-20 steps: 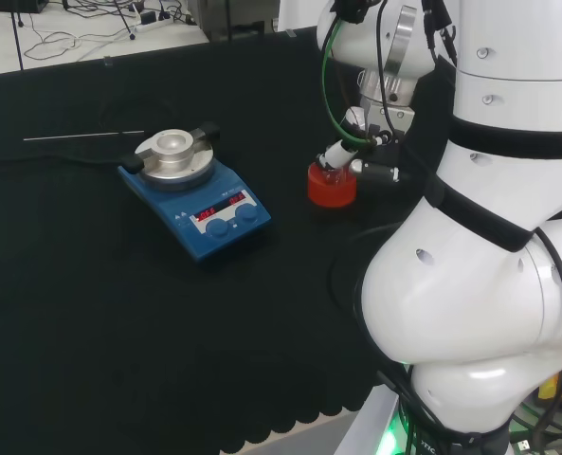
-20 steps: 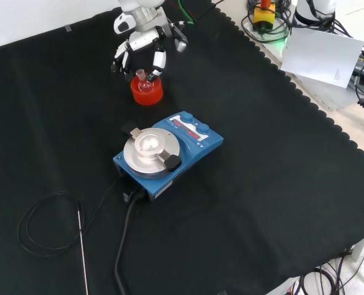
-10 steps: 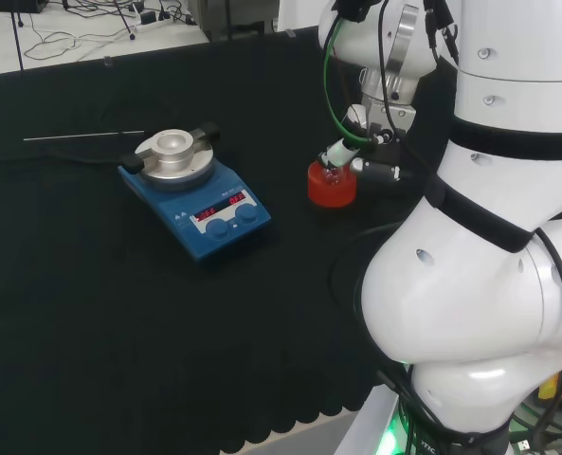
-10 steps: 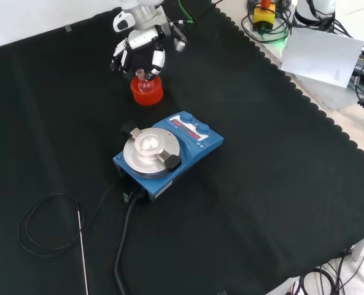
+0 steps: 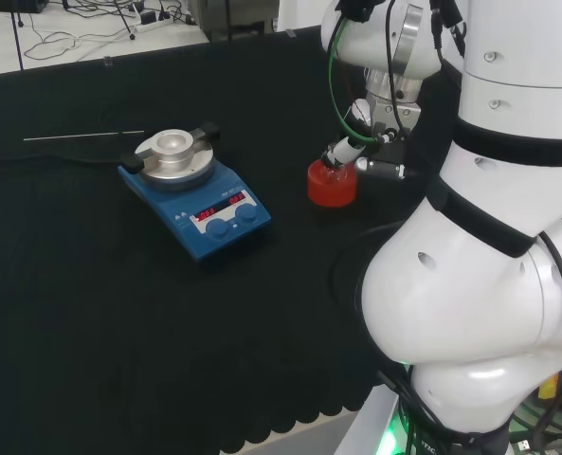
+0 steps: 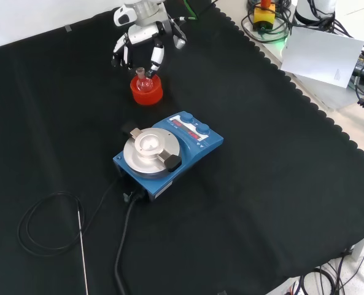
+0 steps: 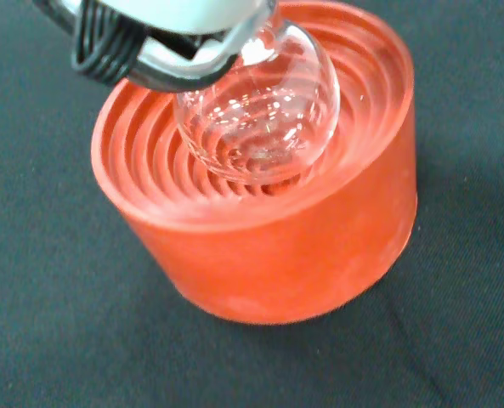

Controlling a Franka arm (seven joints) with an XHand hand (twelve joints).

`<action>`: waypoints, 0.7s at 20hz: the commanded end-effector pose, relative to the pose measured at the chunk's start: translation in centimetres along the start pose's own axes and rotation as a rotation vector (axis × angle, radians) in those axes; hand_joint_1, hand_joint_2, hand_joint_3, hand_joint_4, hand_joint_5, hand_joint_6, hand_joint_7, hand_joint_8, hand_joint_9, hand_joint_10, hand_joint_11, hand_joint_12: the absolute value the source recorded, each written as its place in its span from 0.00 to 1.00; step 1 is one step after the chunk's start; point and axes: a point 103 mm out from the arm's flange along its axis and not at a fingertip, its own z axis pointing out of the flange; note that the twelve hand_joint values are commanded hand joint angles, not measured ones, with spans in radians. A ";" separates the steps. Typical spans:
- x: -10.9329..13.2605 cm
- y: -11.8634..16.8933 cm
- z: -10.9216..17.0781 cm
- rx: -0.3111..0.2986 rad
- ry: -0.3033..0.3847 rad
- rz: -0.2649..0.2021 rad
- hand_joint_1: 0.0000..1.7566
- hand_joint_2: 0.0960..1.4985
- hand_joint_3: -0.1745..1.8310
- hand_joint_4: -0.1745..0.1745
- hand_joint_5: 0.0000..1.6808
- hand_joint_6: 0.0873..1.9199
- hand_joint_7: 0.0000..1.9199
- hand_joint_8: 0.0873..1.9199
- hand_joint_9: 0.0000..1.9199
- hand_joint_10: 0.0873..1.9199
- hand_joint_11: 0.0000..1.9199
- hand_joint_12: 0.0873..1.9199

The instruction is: Pick up the round-bottom flask.

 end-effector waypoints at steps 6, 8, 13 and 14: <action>2.1 -0.9 -3.1 -0.033 -0.005 -0.008 0.66 0.37 0.46 0.63 0.76 0.34 0.23 0.31 0.36 0.26 0.26 0.66; 2.9 -1.4 -4.2 -0.044 -0.009 -0.022 0.66 0.37 0.47 0.61 0.76 0.35 0.23 0.31 0.36 0.26 0.26 0.66; 5.3 -2.8 -6.7 -0.072 -0.023 -0.054 0.66 0.36 0.47 0.59 0.75 0.35 0.23 0.31 0.36 0.26 0.26 0.66; 5.8 -3.0 -7.1 -0.079 -0.021 -0.065 0.66 0.36 0.47 0.59 0.75 0.35 0.22 0.31 0.36 0.26 0.26 0.66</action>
